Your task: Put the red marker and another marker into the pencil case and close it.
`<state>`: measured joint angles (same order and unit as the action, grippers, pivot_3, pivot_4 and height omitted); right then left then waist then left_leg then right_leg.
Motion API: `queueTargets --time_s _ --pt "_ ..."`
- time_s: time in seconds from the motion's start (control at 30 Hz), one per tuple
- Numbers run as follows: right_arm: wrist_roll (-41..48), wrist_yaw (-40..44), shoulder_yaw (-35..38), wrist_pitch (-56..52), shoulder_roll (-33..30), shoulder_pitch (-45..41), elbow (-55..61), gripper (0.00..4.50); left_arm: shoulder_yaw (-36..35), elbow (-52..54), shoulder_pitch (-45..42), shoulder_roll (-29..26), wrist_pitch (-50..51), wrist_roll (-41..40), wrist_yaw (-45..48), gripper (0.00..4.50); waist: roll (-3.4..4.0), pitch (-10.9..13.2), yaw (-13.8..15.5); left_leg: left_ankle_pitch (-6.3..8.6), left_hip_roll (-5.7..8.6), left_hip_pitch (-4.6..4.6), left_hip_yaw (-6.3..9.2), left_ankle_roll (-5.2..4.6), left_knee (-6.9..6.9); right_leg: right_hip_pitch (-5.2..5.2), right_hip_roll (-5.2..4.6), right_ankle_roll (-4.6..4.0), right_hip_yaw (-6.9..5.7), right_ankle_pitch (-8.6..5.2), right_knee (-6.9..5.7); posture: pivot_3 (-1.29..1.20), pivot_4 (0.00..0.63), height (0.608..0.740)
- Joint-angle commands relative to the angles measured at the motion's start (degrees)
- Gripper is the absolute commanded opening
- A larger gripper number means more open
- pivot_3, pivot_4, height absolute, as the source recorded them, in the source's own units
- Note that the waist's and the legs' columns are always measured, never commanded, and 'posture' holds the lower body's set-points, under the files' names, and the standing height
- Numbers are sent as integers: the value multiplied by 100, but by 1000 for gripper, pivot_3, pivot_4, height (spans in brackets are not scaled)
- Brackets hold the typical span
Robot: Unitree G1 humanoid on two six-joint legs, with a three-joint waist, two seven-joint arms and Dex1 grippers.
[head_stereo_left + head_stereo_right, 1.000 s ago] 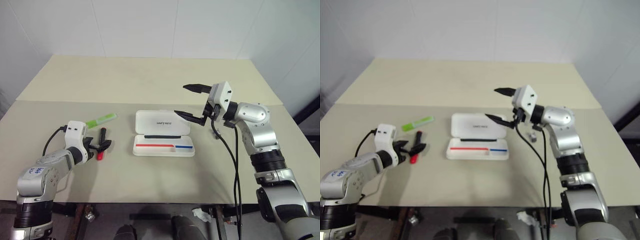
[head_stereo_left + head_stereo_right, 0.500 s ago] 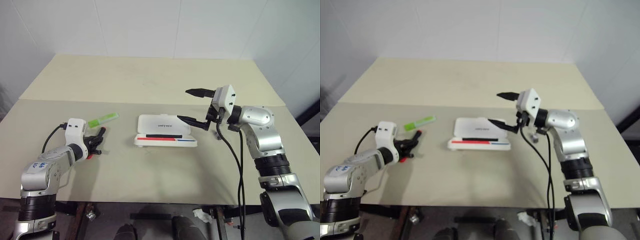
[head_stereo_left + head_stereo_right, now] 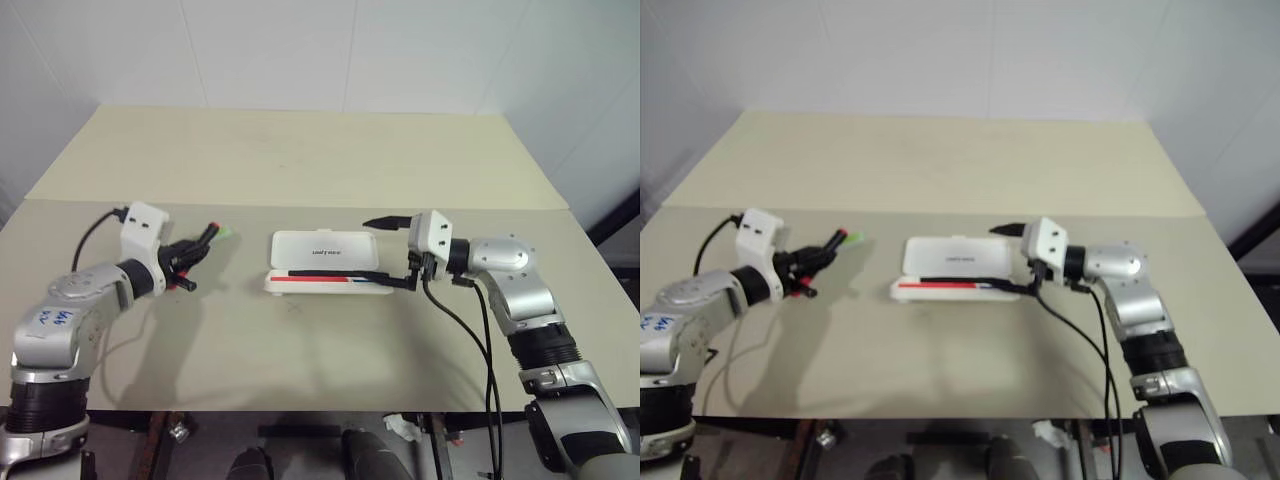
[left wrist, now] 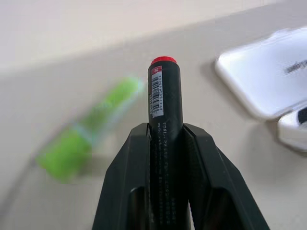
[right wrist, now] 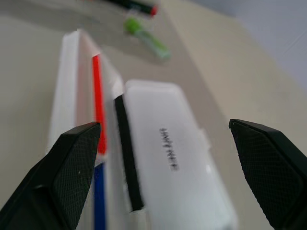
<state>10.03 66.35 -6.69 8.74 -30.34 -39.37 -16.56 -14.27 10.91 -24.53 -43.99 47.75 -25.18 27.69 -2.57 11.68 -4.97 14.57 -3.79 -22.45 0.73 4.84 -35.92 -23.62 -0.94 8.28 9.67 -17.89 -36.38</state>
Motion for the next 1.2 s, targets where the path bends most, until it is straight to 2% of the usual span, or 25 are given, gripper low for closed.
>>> queueTargets --time_s 0.03,0.27,0.47,0.83,0.97,1.2 --pt "-92 86 -67 241 -97 119 139 4500 -45 98 -296 -365 -431 -35 580 626 1 0 -3 1 0 0 -2 0 0 1 -1 0 0 0 3 0 150 740" --pt "-263 73 -237 525 -52 281 32 4500 407 -363 -868 -702 -1229 108 1638 626 5 3 -6 1 0 1 -6 -1 -1 2 0 0 1 0 7 0 150 740" --pt "-577 71 -404 1049 -130 511 -179 4500 1073 -639 -1508 -501 -1341 17 2429 626 7 4 7 3 0 0 -6 -4 -3 3 2 1 1 0 8 0 150 740" --pt "-777 -181 -518 1329 -163 906 -154 4500 2145 -908 -2104 -165 -1379 55 3891 626 9 5 1 3 0 4 -4 -6 -14 8 5 2 3 -1 -4 0 150 740" --pt "-778 -308 -497 1276 -151 958 -84 4500 2650 -1425 -2352 -124 -1741 520 4336 626 9 5 5 3 0 11 -1 -6 -20 18 8 1 3 -1 -9 0 150 740" --pt "-769 -405 -508 1168 -157 971 2 4500 2974 -2260 -2705 183 -2463 1157 4559 626 9 5 11 2 -1 9 4 -8 -22 18 12 1 5 -1 -11 0 150 740"
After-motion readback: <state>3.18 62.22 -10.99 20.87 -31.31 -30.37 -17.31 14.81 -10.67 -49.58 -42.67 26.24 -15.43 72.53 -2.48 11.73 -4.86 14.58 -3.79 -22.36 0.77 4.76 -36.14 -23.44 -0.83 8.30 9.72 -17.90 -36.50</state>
